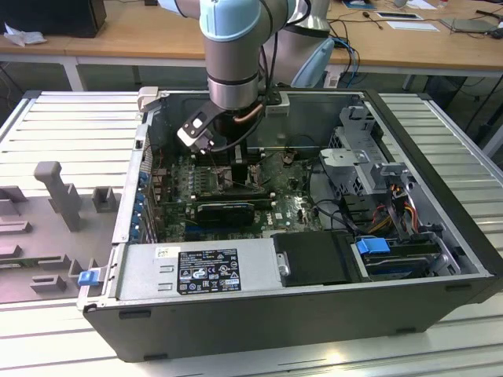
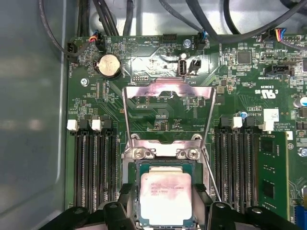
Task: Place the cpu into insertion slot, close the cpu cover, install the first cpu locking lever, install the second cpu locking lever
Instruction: 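Place the cpu into insertion slot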
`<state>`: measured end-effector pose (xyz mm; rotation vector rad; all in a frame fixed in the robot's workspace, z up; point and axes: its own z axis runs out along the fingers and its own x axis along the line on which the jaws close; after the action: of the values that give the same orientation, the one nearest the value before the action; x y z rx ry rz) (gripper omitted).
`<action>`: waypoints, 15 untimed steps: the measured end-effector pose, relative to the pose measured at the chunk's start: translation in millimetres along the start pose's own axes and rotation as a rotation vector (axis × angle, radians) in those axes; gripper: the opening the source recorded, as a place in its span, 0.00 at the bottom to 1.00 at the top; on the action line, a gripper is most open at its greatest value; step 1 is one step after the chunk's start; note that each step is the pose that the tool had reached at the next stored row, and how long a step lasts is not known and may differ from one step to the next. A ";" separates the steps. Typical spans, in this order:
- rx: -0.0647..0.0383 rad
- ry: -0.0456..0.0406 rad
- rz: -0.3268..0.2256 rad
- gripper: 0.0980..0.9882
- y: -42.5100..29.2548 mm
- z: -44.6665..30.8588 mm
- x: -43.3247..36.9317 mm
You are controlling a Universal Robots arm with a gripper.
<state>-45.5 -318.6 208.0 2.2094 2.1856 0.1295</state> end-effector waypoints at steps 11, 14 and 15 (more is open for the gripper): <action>0.000 0.0000 0.000 0.34 1.2 -14.6 0.5; 0.000 0.0000 0.000 0.07 1.5 -18.5 0.7; 0.000 -0.0001 0.000 0.01 1.6 -19.5 0.8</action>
<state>-45.4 -318.6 227.6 2.2093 2.1855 0.1294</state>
